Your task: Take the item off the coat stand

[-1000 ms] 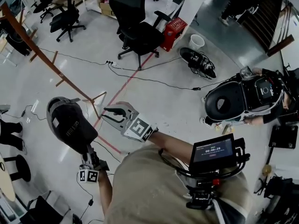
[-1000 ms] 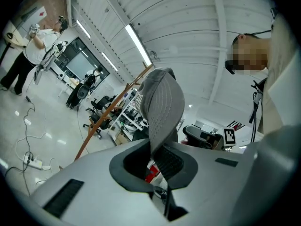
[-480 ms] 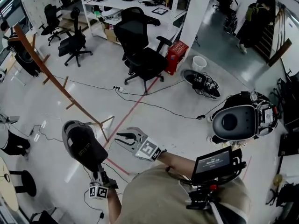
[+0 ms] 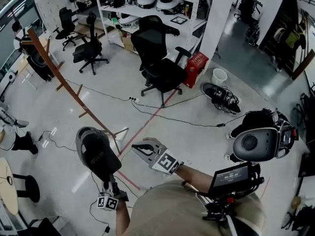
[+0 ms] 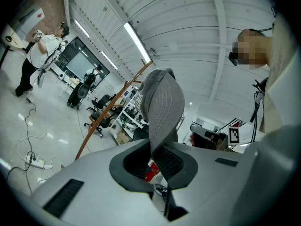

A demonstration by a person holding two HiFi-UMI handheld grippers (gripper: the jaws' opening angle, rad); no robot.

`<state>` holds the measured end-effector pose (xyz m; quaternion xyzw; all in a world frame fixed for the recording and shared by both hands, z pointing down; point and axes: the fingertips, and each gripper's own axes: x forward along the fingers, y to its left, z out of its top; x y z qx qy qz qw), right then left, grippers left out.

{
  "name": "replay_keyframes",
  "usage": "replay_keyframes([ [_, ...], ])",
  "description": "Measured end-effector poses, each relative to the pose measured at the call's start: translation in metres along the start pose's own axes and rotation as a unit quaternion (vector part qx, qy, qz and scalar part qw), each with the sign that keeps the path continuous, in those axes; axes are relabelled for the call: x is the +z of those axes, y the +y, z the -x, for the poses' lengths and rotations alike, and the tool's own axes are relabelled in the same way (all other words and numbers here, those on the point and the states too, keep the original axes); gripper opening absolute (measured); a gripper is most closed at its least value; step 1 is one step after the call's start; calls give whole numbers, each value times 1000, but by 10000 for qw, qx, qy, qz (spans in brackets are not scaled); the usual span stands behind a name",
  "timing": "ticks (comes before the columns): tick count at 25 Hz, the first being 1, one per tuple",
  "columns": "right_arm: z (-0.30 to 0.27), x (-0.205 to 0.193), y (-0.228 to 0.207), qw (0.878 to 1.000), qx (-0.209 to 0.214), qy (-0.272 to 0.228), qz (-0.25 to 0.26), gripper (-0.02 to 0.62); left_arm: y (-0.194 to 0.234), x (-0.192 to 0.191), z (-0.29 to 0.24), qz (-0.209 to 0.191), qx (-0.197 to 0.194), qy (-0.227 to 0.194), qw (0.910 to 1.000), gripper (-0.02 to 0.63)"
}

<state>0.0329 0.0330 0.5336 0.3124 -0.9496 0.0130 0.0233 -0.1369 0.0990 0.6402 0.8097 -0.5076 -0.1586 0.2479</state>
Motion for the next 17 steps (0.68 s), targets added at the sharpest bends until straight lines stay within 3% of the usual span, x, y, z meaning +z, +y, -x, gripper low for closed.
replay_keyframes([
  [7,2,11,-3,9999,-9,-163,-14,14,-5,5,5,-64,92,-125,9999,34],
  [17,29,19,-19,9995,-237,-211,33,14,-26,-27,-12,21,-167,-159,9997,34],
])
